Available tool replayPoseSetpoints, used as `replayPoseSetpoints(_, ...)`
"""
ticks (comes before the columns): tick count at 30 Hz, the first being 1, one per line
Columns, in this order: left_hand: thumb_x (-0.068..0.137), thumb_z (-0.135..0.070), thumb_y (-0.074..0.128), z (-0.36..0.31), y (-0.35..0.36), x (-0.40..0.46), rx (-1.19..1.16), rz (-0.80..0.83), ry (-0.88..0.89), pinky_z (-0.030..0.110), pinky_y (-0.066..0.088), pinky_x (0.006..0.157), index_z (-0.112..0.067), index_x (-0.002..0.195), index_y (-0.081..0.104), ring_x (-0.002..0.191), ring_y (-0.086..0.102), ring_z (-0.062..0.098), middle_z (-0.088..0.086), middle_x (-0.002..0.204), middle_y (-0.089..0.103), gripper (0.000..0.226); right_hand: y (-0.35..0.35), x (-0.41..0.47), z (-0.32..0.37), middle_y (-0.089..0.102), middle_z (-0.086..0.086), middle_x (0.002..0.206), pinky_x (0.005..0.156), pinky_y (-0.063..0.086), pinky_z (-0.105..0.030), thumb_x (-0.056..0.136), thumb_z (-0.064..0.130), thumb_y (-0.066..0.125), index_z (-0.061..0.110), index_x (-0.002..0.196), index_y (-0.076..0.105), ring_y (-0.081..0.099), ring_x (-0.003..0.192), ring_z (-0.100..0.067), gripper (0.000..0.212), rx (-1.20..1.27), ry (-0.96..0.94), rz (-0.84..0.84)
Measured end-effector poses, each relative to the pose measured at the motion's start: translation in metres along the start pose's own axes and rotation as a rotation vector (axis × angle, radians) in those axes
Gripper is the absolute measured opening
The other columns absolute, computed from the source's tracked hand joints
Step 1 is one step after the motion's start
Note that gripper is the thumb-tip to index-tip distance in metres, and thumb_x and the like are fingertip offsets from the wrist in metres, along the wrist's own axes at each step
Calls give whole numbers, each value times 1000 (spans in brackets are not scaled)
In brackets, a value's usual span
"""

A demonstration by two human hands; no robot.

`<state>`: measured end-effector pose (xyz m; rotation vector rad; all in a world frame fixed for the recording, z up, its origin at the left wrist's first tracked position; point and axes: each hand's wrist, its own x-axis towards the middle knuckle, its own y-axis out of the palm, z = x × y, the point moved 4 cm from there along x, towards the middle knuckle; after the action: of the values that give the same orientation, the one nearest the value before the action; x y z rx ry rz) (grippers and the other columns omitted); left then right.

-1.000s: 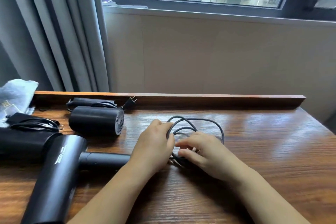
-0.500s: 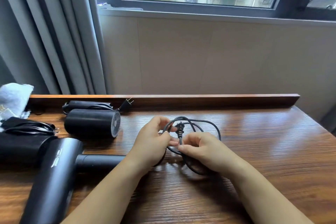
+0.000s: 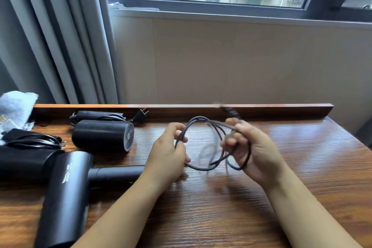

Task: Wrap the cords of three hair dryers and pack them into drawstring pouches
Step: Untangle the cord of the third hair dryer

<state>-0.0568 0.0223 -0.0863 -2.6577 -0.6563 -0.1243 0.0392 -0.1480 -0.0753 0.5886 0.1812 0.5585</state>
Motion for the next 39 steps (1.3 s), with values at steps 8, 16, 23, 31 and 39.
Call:
replayPoseSetpoints(8, 99, -18, 53, 4, 4, 0, -312, 35, -211, 24, 33, 47, -24, 104, 61, 52, 46, 17, 7, 83, 56, 11, -44, 17, 25, 48, 9, 67, 64, 41, -22, 99, 21, 44, 16, 96, 56, 45, 58, -7, 14, 445, -154, -191)
replayPoseSetpoints(16, 104, -18, 46, -2, 3, 0, -579, 76, -212, 28, 22, 48, -38, 118, 57, 50, 28, 13, 2, 68, 37, 27, -81, 26, 16, 52, -7, 122, 94, 46, -31, 101, 25, 45, 9, 108, 53, 56, 112, -23, 19, 181, -72, -647)
replayPoseSetpoints(23, 104, -12, 45, -8, 1, 1, -606, 22, -174, 24, 31, 41, -6, 111, 61, 44, 34, 13, 0, 54, 38, 18, -75, 21, 15, 20, -8, 163, 121, 14, -39, 84, 33, 48, 18, 152, 34, 15, 150, -24, 72, -1139, -196, -692)
replayPoseSetpoints(31, 97, -36, 54, -21, 4, -10, -353, 101, 53, 23, 36, 47, 1, 66, 50, 42, 39, 16, 4, 48, 43, 49, -93, 27, 7, 48, -12, 142, 109, 34, -44, 87, 27, 63, 21, 143, 44, 43, 128, -40, 59, -1636, -1, -624)
replayPoseSetpoints(39, 98, -42, 52, -46, 10, -31, 246, 494, 163, 27, 42, 50, -14, 63, 71, 47, 51, 12, 7, 55, 63, 48, -67, 12, 20, 63, -1, 94, 69, 37, -25, 84, -3, 53, 19, 101, 54, 57, 83, -21, 28, -1162, -222, -606)
